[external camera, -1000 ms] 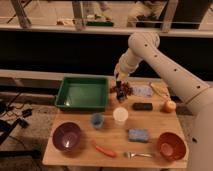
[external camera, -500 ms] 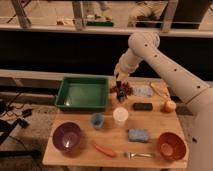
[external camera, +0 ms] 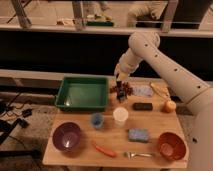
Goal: Place brush in metal cup
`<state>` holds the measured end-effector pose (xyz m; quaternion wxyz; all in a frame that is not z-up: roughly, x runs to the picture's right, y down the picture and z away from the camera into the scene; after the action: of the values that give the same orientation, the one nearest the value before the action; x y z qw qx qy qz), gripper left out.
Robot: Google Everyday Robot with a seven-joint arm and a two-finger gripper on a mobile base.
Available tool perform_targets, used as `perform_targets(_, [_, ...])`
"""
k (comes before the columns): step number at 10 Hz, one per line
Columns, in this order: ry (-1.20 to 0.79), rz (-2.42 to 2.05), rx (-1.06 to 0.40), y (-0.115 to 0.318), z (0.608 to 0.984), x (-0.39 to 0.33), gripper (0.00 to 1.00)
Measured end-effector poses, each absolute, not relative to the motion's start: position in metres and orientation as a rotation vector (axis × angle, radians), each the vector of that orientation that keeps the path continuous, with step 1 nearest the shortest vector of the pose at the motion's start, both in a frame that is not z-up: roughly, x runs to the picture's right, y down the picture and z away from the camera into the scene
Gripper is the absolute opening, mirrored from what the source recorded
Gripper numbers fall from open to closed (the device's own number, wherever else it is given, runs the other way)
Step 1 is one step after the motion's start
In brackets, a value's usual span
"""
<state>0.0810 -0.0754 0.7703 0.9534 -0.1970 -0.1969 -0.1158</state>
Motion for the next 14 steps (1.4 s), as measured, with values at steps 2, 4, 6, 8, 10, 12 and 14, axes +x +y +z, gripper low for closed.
perform_targets(2, [-0.400, -0.235, -0.400, -0.0754, 0.7703, 0.0811, 0.09])
perform_targets(4, [-0.400, -0.235, -0.400, -0.0754, 0.7703, 0.0811, 0.09])
perform_targets(6, [-0.400, -0.235, -0.400, -0.0754, 0.7703, 0.0813, 0.09])
perform_targets(8, [-0.400, -0.235, -0.400, -0.0754, 0.7704, 0.0813, 0.09])
perform_targets(10, [-0.400, -0.235, -0.400, -0.0754, 0.7704, 0.0813, 0.09])
perform_targets(12, [-0.400, -0.235, -0.400, -0.0752, 0.7705, 0.0813, 0.11])
perform_targets(14, [-0.400, -0.235, -0.400, -0.0752, 0.7706, 0.0813, 0.28])
